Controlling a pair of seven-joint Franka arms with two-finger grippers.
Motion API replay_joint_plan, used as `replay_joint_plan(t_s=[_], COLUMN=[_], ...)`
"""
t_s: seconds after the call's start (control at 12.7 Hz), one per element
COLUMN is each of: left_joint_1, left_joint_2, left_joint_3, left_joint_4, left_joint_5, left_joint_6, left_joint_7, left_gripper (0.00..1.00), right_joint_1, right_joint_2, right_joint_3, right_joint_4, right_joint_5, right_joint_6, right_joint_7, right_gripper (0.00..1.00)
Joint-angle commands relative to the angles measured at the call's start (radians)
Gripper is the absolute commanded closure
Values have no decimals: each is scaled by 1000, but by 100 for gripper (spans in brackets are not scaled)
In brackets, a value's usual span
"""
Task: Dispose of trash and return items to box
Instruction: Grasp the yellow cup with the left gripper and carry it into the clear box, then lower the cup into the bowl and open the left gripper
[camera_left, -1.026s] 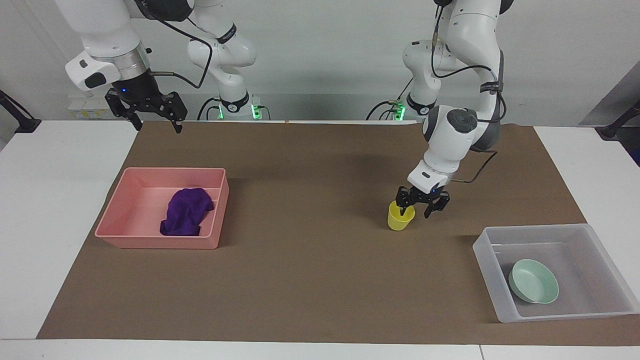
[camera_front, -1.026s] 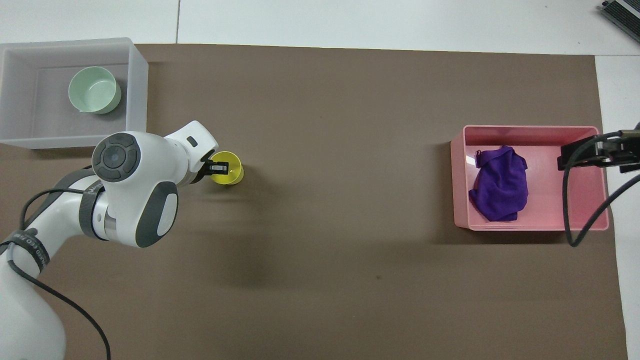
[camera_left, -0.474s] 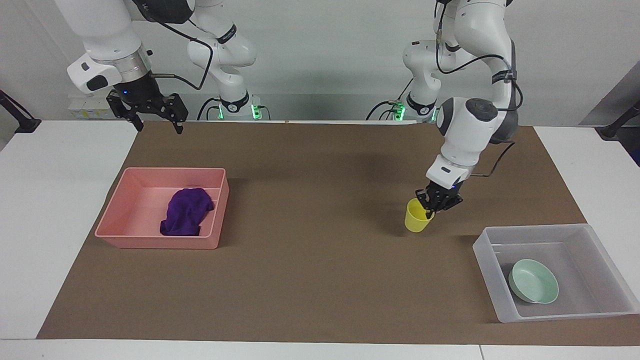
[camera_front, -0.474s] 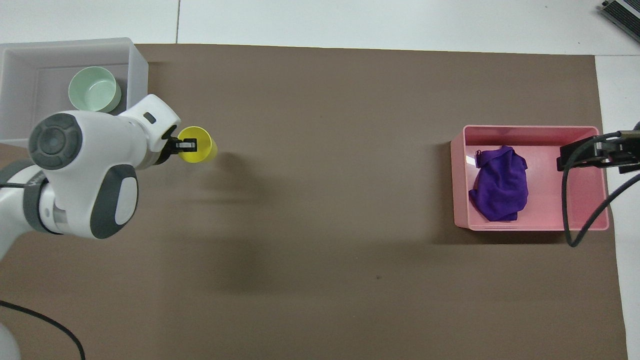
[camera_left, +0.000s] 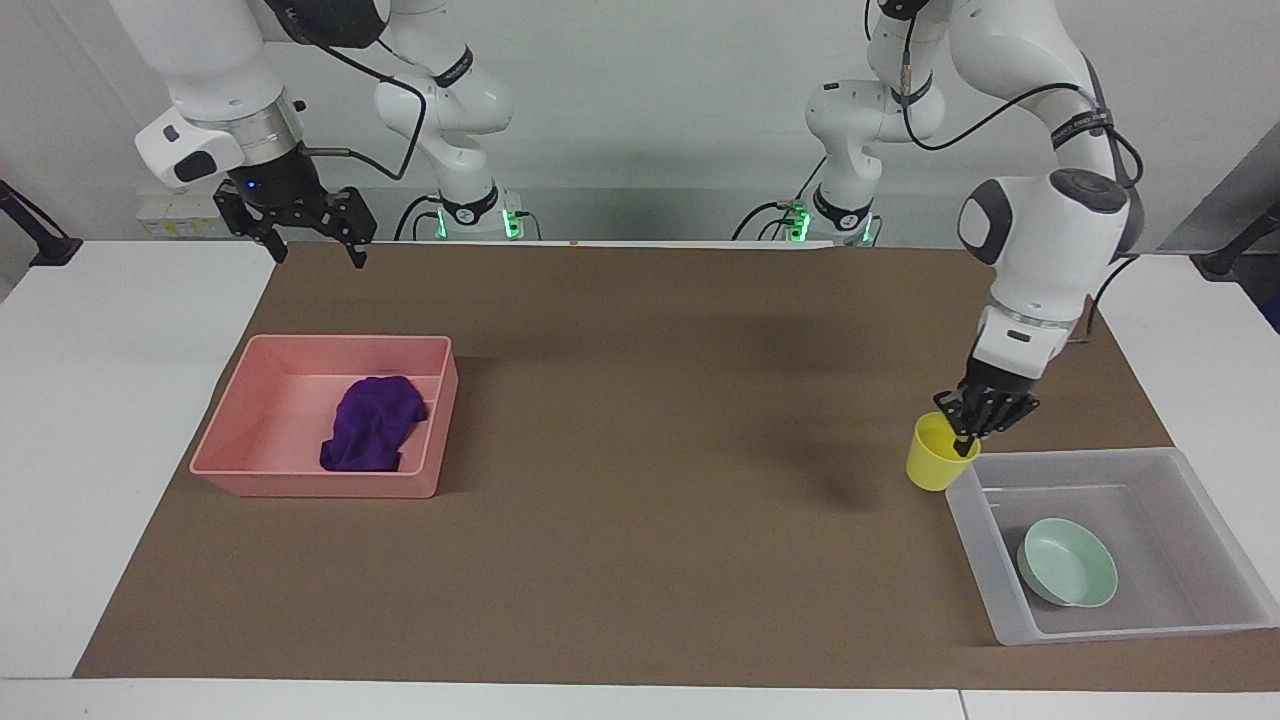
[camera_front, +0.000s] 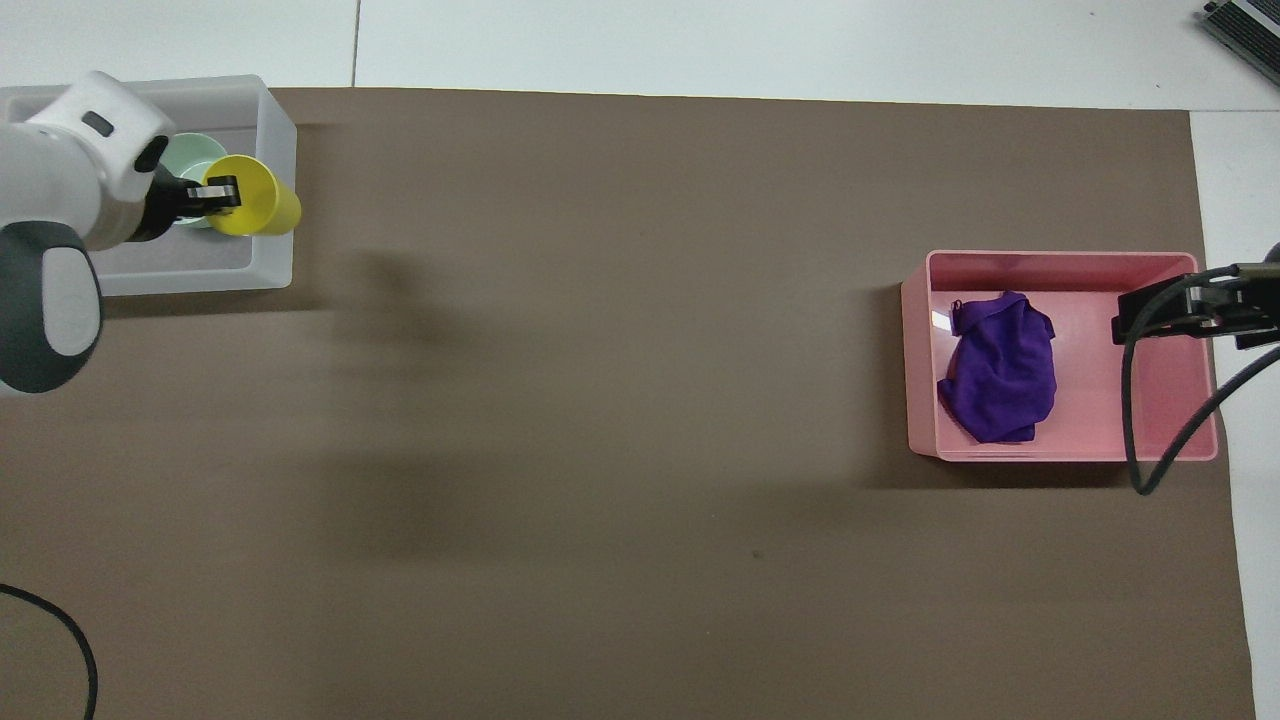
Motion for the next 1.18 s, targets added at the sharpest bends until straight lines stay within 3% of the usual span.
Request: replay_joint_plan(t_s=[0.0, 0.16, 0.63, 1.11], left_joint_1=[44, 49, 116, 110], left_joint_2=[73, 142, 340, 407], left_joint_3=[52, 110, 116, 112], left_joint_4=[103, 199, 355, 324], left_joint_5=[-57, -85, -177, -203], left_joint_6=[-41, -54, -24, 79], left_joint_7=[104, 140, 201, 201], left_gripper=[100, 100, 100, 100], right_joint_1=[-13, -12, -13, 4], right_joint_2=[-23, -23, -24, -24], right_joint_3=[5, 5, 3, 9], right_joint_4=[-26, -26, -28, -32], right_joint_5=[11, 11, 11, 9], right_joint_6=[-4, -4, -4, 43], right_joint_7=[-22, -20, -20, -17], right_gripper=[0, 0, 0, 0])
